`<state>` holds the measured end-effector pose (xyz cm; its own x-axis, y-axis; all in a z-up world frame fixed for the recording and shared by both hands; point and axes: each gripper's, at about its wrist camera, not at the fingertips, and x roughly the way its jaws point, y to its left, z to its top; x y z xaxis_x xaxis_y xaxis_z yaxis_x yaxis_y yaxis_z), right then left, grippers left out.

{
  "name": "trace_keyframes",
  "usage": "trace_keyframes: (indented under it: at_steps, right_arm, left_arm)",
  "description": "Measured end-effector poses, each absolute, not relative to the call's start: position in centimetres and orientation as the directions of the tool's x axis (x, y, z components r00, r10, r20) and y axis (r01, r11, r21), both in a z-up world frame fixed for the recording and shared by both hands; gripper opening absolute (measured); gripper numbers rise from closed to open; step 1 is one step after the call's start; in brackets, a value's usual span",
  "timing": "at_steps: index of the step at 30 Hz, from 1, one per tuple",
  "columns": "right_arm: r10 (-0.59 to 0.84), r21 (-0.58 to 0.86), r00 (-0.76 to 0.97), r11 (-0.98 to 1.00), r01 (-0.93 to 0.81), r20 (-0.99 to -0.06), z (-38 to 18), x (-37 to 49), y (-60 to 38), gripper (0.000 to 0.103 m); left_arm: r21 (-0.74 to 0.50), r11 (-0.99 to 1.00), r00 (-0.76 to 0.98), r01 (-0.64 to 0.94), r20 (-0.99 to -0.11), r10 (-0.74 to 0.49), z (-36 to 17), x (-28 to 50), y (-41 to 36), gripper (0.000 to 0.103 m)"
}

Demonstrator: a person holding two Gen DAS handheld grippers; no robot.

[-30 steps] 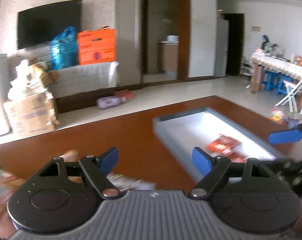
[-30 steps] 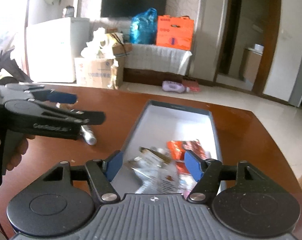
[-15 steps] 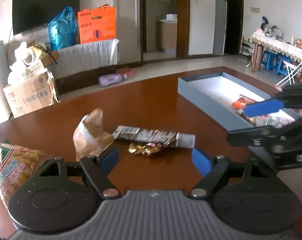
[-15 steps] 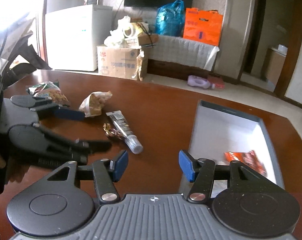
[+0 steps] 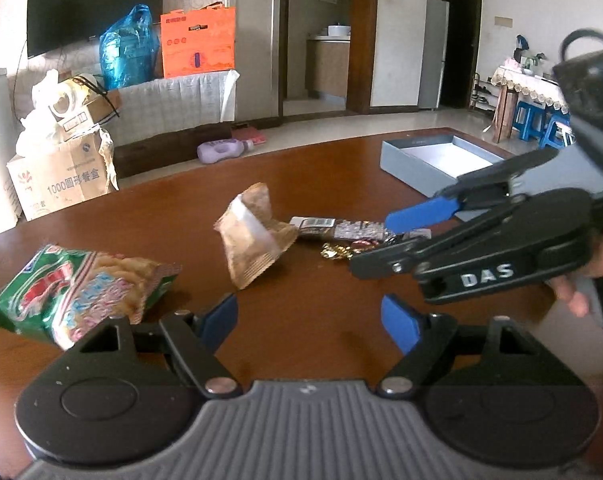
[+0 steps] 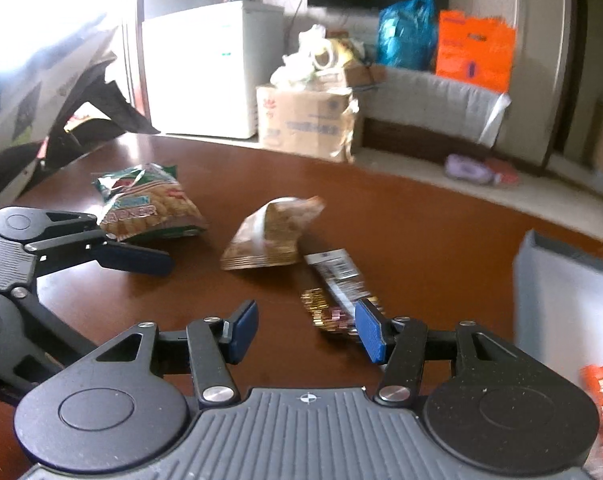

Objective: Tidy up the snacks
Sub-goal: 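Withdraw both tools from the box toward the remaining snacks, then grasp the dark chocolate tube with the right tool while the left tool grasps gold-wrapped candies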

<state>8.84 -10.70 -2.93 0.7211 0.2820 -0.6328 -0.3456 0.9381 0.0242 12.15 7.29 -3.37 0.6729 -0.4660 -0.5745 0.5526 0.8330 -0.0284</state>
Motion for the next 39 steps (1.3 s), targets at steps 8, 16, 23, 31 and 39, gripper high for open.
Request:
trace_keyframes:
  at_steps: [8,16,23,31,39]
  right_arm:
    - [0.314,0.088,0.668,0.932,-0.350,-0.674,-4.8,10.0,-9.6,0.058]
    - [0.313,0.046,0.716,0.929,-0.367,-0.623,-2.8,10.3,-9.4,0.056]
    - [0.307,0.041,0.675,0.924,-0.379,-0.671,-5.1,12.7,-9.0,0.059]
    - [0.446,0.107,0.585,0.846,-0.522,-0.677,-2.0,10.1,-8.9,0.061]
    - [0.090,-0.144,0.727,0.957,-0.253,-0.680,-4.0,11.7,-11.0,0.077]
  left_arm:
    - [-0.015,0.830,0.671,0.557,-0.581,-0.461,-3.7,11.3,9.7,0.080]
    - [-0.048,0.823,0.666,0.566,-0.562,-0.491,-3.2,11.1,10.3,0.080]
    - [-0.028,0.805,0.654,0.592,-0.567,-0.500,-3.5,10.7,10.2,0.080]
    - [-0.004,0.798,0.655,0.603,-0.569,-0.497,-4.0,10.6,10.0,0.081]
    - [0.012,0.832,0.685,0.555,-0.573,-0.449,-4.5,13.8,6.7,0.081]
